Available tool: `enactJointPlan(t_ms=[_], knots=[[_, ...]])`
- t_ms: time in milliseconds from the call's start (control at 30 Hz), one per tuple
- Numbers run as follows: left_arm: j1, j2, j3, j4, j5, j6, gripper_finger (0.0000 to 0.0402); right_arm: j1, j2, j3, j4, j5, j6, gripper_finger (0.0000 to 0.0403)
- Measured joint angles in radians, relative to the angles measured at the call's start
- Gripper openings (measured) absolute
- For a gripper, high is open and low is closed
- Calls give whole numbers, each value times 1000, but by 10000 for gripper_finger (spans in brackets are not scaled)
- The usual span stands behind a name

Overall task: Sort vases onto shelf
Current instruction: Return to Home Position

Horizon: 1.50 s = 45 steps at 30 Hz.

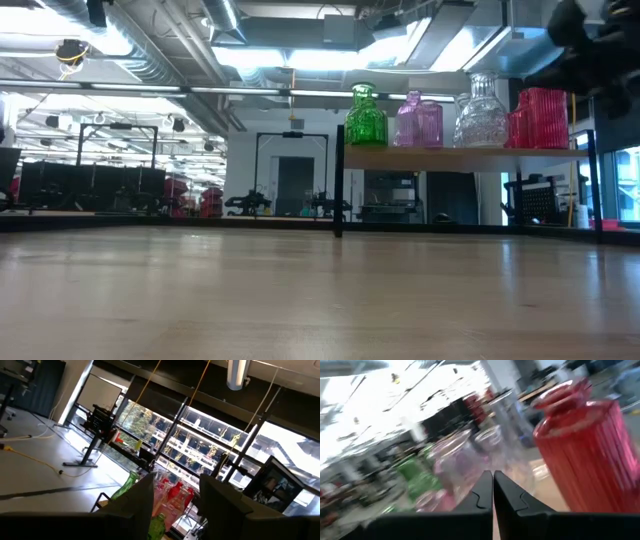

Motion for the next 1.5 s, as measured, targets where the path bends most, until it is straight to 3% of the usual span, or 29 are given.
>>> enactJointPlan(t_ms=[267, 400, 667, 833, 967, 1100, 1233, 1333, 1500], knots=[[0, 0, 0, 0, -43, -52, 151, 205, -101, -92, -5, -16, -101, 0], [0, 0, 0, 0, -82, -9, 151, 208, -136, -185, 4, -28, -5, 0], [0, 0, 0, -72, -84, 62, 151, 176, -174, -288, 98, -33, 8, 0], [0, 1, 0, -200, -107, -47, 151, 177, -174, -291, 111, -34, -1, 0], [0, 1, -36, -209, -118, -57, 151, 176, -173, -291, 111, -35, -3, 0], [0, -24, -110, -206, -102, -61, 151, 177, -173, -291, 112, -35, 1, 0], [0, -84, -251, -190, -13, -136, 151, 177, -173, -291, 114, -35, -10, 0], [0, -136, -384, -96, 56, -181, 151, 177, -172, -291, 126, -47, -50, 0], [0, -206, -562, 75, 70, -189, 151, 177, -172, -291, 136, -64, -145, 0]])
